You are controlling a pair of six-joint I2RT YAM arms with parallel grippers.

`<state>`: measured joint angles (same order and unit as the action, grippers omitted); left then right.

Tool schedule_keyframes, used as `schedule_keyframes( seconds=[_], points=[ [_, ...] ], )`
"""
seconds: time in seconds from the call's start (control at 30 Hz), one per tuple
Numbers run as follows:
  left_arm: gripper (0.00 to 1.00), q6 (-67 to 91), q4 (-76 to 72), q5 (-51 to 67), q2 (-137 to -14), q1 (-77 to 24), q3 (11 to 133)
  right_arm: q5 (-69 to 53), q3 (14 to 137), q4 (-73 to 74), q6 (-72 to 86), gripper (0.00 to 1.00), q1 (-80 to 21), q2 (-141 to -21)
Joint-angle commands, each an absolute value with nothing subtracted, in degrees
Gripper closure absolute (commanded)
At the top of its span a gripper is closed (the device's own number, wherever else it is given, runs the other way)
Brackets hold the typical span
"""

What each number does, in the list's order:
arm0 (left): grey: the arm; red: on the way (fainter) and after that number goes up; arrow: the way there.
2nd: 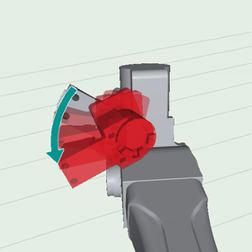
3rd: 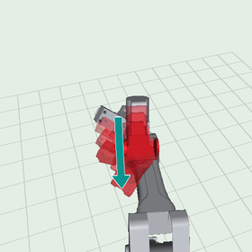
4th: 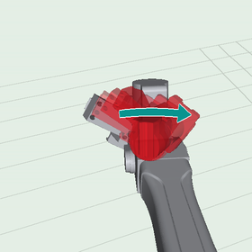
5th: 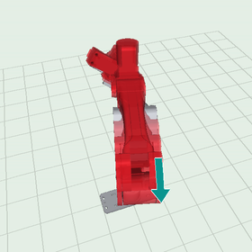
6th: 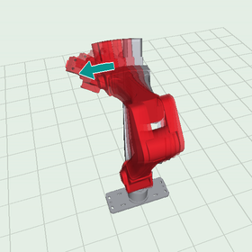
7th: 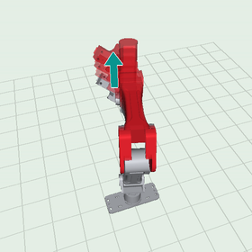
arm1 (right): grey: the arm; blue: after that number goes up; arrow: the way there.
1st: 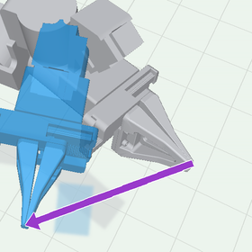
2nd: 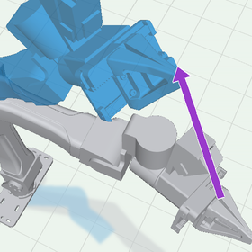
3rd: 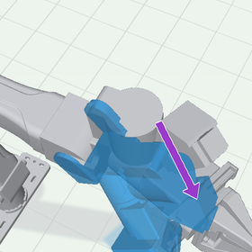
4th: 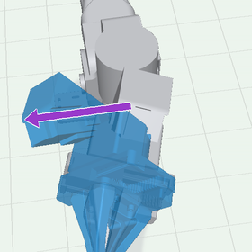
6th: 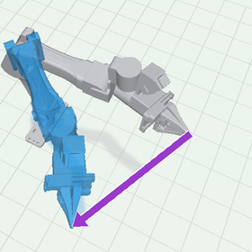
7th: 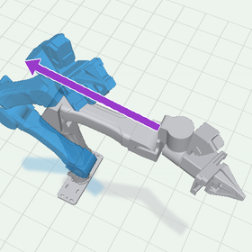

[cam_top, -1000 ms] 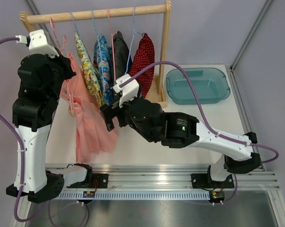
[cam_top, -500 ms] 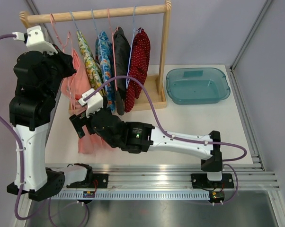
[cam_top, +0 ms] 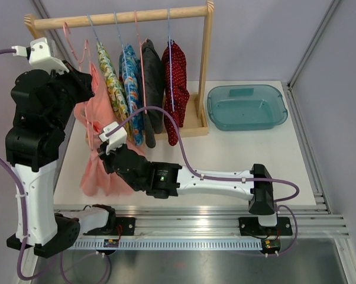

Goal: Remove the skirt from the hanger

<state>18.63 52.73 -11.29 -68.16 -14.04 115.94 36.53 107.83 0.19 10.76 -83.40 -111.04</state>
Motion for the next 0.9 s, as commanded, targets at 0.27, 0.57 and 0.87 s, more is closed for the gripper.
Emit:
schedule_keyframes(
  seconds=[0.27,0.57,0.87],
  points=[
    [1.0,16.79,31.21,-18.71,-59.24,-14.33,99.78,43.32,105.11,-6.07,2.73,1.0,-95.25,-101.25],
    [1.0,12.13,23.73,-24.87,-59.41,-14.33,93.25,51.14,113.28,-4.66,-6.22,1.0,-108.62,-105.46],
    [1.0,10.81,29.96,-21.8,-62.14,-14.33,104.31,60.9,104.26,-6.06,-3.62,1.0,-113.12,-104.95]
  ],
)
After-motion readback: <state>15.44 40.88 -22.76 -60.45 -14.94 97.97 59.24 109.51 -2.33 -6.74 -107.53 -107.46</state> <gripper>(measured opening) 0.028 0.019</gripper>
